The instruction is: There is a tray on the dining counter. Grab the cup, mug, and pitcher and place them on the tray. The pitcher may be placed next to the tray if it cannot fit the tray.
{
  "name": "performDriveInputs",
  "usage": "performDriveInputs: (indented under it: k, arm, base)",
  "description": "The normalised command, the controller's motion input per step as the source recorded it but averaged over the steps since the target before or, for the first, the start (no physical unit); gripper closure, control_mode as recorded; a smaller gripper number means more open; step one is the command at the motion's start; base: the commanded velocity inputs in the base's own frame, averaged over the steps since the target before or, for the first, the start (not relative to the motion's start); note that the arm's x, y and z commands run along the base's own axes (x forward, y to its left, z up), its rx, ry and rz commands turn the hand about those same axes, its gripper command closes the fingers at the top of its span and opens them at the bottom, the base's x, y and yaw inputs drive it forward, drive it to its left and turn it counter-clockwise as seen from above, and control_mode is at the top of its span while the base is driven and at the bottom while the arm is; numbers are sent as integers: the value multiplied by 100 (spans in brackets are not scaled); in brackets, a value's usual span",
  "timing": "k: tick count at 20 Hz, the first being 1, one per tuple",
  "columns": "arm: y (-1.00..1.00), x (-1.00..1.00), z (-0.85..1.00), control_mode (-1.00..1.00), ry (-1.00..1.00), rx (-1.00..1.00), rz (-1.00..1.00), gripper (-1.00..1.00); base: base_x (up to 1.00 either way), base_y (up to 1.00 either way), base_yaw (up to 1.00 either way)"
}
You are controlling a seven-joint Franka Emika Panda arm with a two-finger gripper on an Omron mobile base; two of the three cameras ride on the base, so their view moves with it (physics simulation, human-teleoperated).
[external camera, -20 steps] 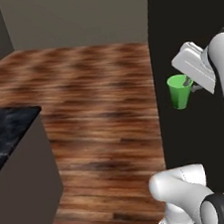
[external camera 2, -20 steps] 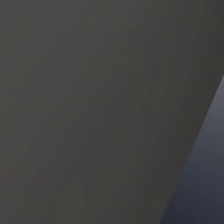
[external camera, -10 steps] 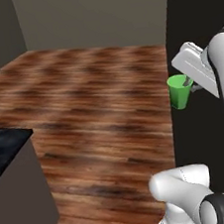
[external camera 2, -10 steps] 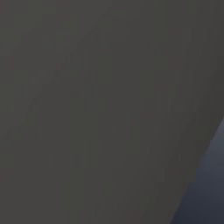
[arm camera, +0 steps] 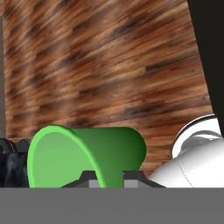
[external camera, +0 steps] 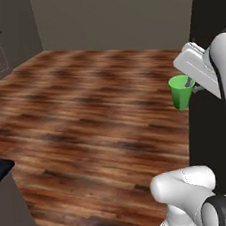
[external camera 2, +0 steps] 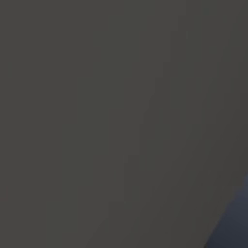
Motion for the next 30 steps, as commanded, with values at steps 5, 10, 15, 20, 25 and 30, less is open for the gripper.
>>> performDriveInputs:
  k: [5,10,15,20,25,30]
  arm:
    - [0,0,0,100,0,0,0,100]
    - [0,0,0,100,0,0,0,100]
    - [0,0,0,100,0,0,0,100]
    - [0,0,0,100,0,0,0,100]
    - [0,0,0,100,0,0,0,100]
    - [0,0,0,100,0,0,0,100]
  base:
    - [100,-83,28]
    - [100,-93,34]
    - [94,-100,40]
    - [93,-84,42]
    - [92,-86,43]
    - [82,-88,47]
